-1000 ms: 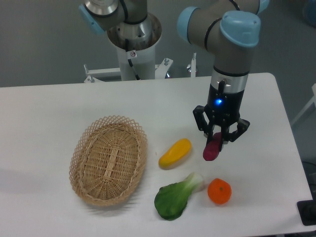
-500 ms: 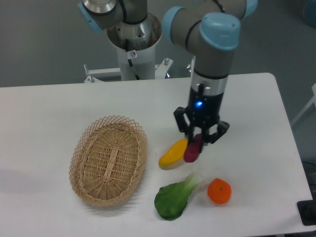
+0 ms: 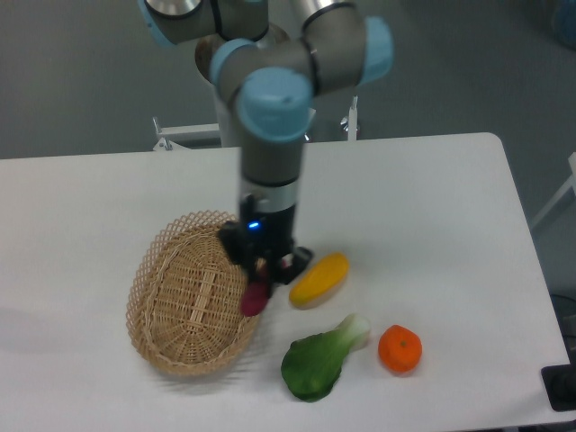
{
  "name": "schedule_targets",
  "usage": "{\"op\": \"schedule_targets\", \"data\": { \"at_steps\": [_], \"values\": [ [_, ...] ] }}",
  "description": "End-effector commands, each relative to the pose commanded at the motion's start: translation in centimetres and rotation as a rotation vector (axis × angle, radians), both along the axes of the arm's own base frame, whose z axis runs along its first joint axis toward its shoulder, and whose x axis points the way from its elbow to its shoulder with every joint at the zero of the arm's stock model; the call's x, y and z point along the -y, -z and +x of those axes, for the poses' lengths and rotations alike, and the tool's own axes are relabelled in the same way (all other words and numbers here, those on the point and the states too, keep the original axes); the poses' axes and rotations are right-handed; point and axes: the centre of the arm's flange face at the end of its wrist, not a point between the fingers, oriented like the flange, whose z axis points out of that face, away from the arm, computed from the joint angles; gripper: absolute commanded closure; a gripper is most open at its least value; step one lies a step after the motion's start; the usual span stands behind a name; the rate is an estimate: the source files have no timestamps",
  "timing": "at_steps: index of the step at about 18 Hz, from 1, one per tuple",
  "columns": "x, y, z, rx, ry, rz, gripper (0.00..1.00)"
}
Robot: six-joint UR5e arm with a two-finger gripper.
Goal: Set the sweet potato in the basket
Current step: 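Carry the held sweet potato over to the wicker basket, then lower the sweet potato into the basket and open the gripper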
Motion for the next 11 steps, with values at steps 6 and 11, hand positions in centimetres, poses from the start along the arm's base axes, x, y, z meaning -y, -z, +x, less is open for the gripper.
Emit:
{"op": "schedule_targets", "data": {
  "at_steps": [6, 11],
  "values": [
    [-0.8, 4.9, 4.1, -0.026, 0.078, -0.108, 0.69],
    [0.2, 8.4, 6.4, -0.014, 0.243, -0.191, 0.69]
  ]
}}
